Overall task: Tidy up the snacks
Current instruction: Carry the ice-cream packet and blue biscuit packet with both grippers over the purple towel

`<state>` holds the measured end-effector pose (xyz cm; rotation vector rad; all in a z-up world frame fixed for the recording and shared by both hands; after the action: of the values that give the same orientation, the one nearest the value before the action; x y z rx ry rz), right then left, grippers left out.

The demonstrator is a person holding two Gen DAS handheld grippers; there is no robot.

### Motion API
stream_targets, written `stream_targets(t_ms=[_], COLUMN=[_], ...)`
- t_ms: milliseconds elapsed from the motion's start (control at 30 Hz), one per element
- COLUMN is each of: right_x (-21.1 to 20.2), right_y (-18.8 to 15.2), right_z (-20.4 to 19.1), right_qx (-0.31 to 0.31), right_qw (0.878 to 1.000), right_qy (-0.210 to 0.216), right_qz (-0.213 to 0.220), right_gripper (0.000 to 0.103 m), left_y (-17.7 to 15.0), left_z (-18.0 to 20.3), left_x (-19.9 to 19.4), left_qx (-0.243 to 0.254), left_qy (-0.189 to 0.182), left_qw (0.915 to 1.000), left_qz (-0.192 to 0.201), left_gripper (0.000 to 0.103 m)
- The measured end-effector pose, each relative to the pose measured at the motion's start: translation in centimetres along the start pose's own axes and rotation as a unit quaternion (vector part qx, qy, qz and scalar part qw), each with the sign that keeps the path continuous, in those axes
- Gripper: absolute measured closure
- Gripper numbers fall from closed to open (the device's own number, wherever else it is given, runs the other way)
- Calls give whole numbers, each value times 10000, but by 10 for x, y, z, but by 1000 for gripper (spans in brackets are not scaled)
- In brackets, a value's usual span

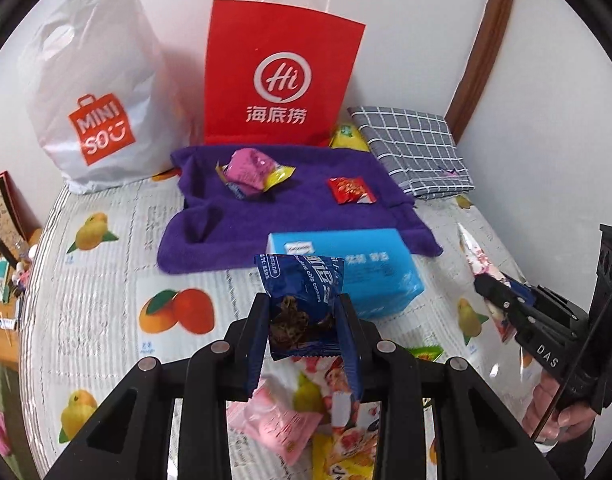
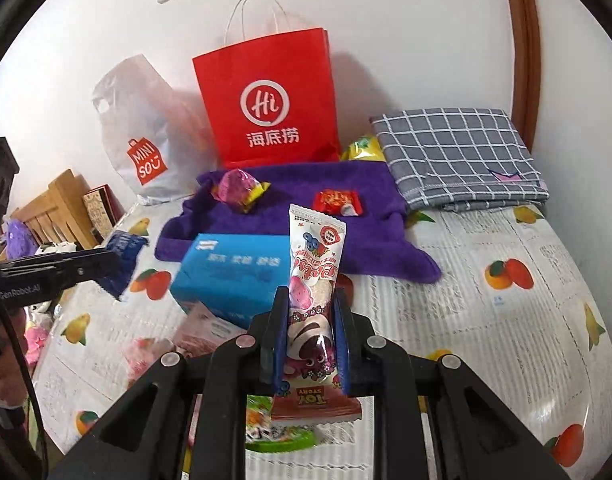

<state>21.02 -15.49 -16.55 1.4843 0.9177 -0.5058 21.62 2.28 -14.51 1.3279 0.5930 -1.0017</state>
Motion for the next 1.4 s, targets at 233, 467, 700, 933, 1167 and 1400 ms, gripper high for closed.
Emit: stream_targets(t_ms=[233, 467, 700, 933, 1167, 1400], right_x=[6, 22, 46, 71, 94, 118], right_y=[18, 44, 73, 98, 117, 122], right_z=[-12, -12, -5, 6, 19, 28], right_qx=[-84, 16, 25, 97, 218, 155], right_qw=[9999, 9996, 9997, 9994, 9989, 9991], right_qy=[143, 261, 236, 332, 390, 294], right_qz=[13, -81, -91, -99, -148, -252], right_gripper=[83, 83, 83, 83, 83, 83], left_y=[17, 40, 67, 92, 108, 113], left_z=[13, 10, -2, -21, -48, -76], left_x=[5, 17, 32, 46, 60, 77], left_qx=[95, 58, -23, -189, -481, -800], left_qy=[-88, -136, -79, 39, 51, 109], left_qw=[9999, 9999, 10000, 9998, 9988, 9967], left_qz=[-14, -50, -25, 2, 13, -56], left_gripper=[72, 72, 72, 72, 72, 72])
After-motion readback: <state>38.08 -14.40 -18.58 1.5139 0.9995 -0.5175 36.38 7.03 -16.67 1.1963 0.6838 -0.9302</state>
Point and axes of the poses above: each gripper's, at about its wrist camera, not at the fingertips, and x roughly the way its jaws point, z to its right, y to its top, the point moved 9 cm from there along x, roughly the way its jaws point, and after that the axes turned 10 degrees about -z, right-handed, at the moved point
